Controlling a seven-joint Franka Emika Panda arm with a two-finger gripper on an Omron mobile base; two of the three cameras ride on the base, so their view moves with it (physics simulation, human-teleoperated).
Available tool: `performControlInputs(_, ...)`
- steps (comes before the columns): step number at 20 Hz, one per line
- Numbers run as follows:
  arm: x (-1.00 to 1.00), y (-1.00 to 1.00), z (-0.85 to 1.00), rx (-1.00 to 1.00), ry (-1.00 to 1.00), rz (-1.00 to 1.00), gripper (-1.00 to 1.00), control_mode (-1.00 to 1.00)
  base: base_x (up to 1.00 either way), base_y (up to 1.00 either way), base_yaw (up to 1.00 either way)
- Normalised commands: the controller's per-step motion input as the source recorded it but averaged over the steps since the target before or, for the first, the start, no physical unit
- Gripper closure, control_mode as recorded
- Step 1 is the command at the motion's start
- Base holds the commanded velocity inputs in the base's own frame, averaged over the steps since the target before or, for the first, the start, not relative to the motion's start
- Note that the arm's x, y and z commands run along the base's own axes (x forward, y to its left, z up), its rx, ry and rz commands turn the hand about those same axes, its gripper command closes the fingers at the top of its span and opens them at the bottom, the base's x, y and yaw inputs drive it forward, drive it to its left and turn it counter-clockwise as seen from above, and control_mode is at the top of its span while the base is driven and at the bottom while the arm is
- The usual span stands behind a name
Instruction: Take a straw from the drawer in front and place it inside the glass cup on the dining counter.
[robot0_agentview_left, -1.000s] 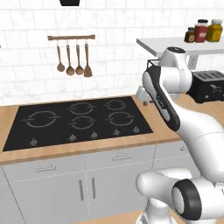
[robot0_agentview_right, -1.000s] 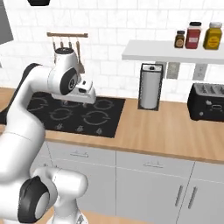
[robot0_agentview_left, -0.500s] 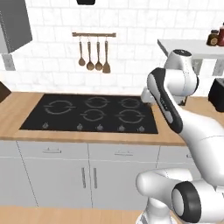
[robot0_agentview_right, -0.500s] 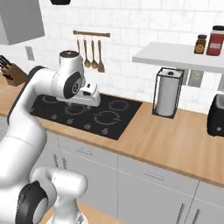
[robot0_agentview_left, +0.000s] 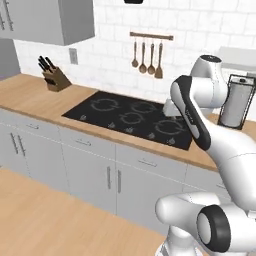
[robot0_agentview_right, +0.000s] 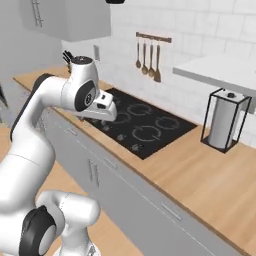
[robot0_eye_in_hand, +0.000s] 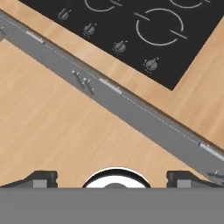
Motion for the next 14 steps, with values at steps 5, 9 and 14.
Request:
performControlInputs(5, 0.0, 0.0, 0.0, 0.0, 0.0, 0.0, -1.0, 1.0, -0.16, -0.83, 0.56)
performControlInputs(9, 0.0, 0.0, 0.0, 0.0, 0.0, 0.0, -1.0, 1.0, -0.24, -0.86, 0.49)
performControlInputs(14, 0.0, 0.0, 0.0, 0.0, 0.0, 0.0, -1.0, 1.0, -0.09, -0.69, 0.42)
